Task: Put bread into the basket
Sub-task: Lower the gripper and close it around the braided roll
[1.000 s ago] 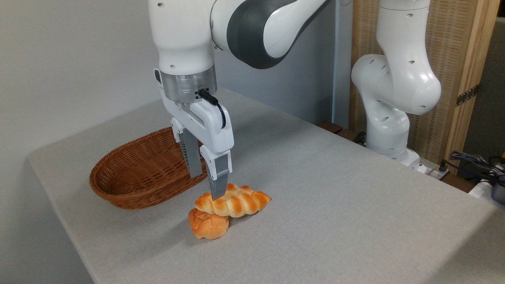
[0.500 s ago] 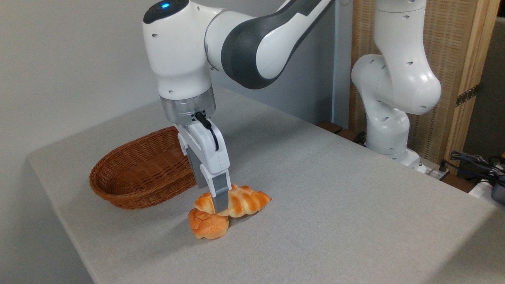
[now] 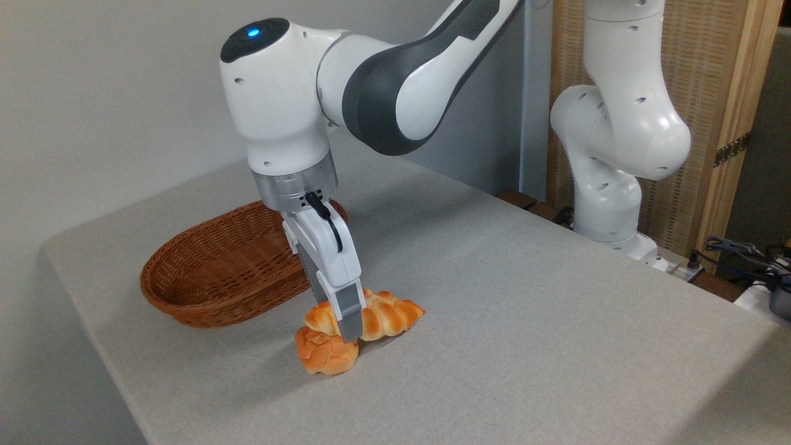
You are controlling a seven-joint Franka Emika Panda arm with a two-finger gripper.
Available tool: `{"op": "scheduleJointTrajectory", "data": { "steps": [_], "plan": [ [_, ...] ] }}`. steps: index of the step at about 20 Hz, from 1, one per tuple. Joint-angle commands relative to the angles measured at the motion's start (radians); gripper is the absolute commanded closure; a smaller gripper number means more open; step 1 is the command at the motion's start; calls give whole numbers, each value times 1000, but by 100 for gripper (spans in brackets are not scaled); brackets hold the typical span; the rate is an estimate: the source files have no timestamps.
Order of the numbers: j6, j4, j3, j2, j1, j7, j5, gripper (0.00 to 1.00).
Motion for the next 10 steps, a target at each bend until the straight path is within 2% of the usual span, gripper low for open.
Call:
{"op": "scheduleJointTrajectory", "data": {
  "steps": [1,10],
  "plan": [
    [-18,-1,10,-7,-3,28,-20,57],
    [-20,1,11,-8,-3,30,-20,56]
  ]
}}
